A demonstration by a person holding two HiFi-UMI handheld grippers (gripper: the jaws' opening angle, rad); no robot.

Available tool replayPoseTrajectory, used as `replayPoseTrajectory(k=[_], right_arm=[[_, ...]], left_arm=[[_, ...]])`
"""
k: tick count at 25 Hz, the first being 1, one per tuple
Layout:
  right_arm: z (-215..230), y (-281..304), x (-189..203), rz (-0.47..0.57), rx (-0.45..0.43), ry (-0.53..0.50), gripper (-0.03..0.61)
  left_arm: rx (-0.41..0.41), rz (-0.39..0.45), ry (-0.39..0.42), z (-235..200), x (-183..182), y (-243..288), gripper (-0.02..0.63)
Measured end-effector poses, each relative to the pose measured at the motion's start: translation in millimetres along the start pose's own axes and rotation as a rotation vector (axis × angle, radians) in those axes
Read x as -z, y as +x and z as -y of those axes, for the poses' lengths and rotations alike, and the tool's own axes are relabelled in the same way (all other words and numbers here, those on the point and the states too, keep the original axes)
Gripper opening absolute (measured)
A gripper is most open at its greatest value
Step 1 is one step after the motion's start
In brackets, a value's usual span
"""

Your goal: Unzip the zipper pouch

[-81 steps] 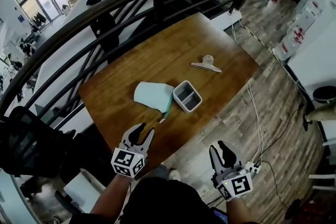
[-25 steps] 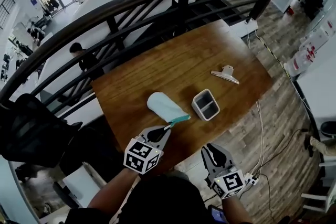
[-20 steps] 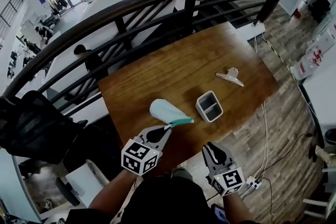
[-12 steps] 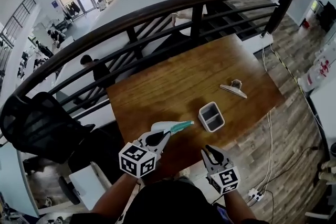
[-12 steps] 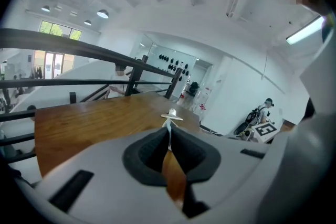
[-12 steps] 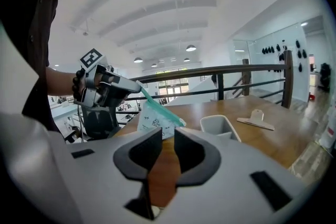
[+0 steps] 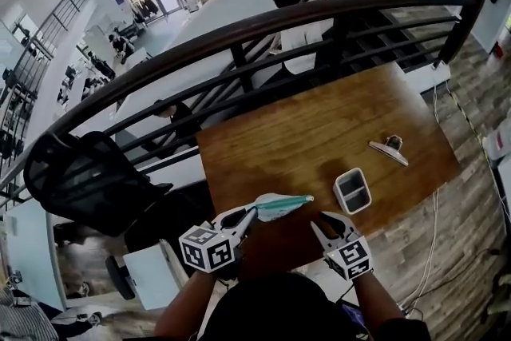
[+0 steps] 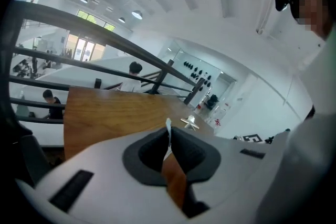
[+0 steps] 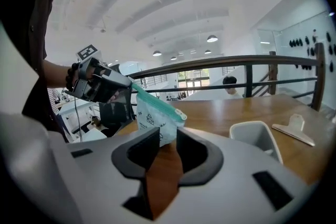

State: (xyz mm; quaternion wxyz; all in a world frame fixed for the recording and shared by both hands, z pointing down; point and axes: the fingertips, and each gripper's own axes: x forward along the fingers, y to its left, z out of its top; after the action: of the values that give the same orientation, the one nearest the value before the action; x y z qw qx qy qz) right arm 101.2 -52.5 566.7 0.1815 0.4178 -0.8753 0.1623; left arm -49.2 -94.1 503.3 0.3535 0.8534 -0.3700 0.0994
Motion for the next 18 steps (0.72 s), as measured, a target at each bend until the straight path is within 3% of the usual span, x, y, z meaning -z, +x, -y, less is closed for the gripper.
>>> replayPoseTrajectory(k=[9, 18], right_arm=[[-9.9, 51.3, -1.6, -0.072, -0.136, -0.049, 0.153], [-25.5, 90.1, -27.9, -0.014, -0.338, -0.123, 0.21]], left_arm=[[-0.13, 0.025, -0.047, -47.7, -2.7, -22.6, 0.025], [-0.23, -0.029, -0.11, -85.2, 26.6, -37.7, 0.025]])
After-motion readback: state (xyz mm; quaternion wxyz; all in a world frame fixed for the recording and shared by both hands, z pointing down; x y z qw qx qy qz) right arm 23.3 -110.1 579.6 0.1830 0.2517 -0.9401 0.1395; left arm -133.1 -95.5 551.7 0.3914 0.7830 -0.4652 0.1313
